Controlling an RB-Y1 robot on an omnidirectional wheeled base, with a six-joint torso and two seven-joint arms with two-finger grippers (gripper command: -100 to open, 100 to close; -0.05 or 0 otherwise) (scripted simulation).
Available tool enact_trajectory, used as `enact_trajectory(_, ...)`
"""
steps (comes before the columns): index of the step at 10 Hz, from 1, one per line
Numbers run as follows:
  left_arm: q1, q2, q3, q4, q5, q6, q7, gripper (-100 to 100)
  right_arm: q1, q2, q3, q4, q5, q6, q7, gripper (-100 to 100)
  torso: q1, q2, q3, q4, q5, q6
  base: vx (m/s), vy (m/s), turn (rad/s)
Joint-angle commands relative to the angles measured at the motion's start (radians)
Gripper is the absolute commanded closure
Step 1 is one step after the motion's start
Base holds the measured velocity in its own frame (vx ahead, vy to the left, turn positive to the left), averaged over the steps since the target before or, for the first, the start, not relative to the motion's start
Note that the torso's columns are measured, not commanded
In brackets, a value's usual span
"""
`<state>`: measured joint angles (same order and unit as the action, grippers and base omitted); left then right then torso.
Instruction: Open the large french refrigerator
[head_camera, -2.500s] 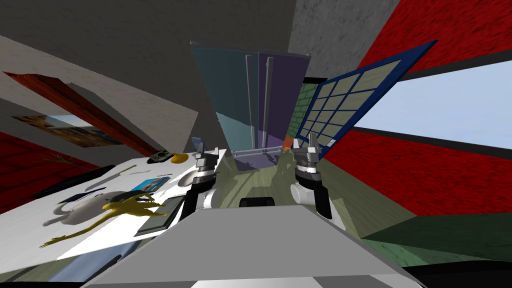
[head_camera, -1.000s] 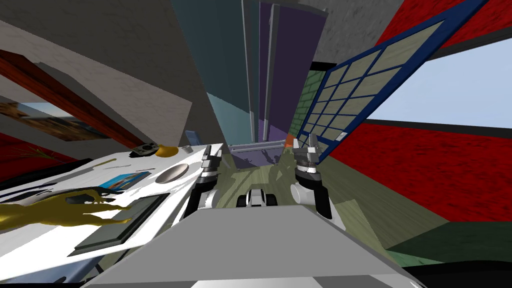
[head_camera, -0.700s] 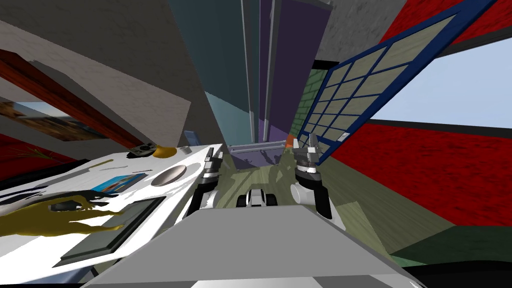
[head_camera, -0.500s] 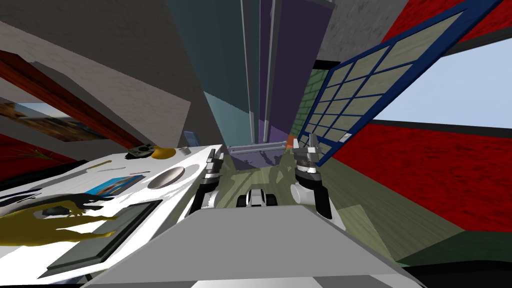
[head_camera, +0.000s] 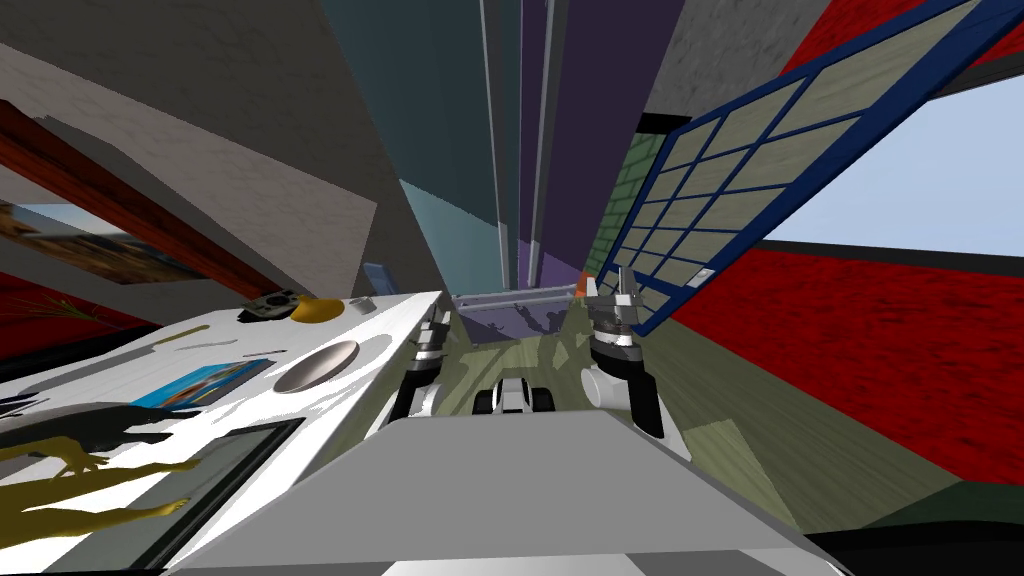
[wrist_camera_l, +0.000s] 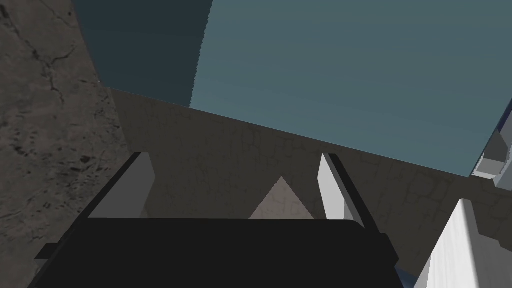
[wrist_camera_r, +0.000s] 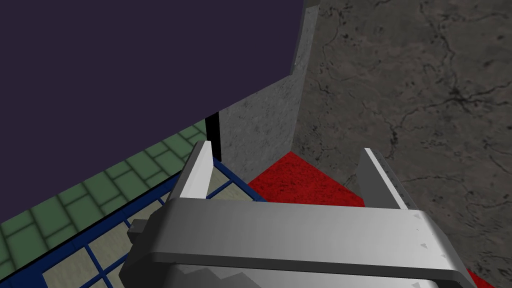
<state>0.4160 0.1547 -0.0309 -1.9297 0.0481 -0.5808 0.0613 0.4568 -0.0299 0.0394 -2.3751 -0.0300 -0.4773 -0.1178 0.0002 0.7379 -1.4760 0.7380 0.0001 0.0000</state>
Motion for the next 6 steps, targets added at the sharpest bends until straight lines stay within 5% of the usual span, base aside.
enact_trajectory(1,-0.014,0.009,0.0,0.069,0.001,-0.039,-0.003,-100,0.0,0.0,0.0,0.0,0.0,0.0,0.0,0,0.0,0.001,0.0,0.0,0.0,0.0,0.084,-0.013,0.008)
enact_trajectory(6,-0.04,0.022,-0.003,0.207,0.001,-0.119,-0.011,-100,0.0,0.0,0.0,0.0,0.0,0.0,0.0,0,0.0,0.0,-0.001,0.0,0.0,0.0,0.091,-0.012,0.014)
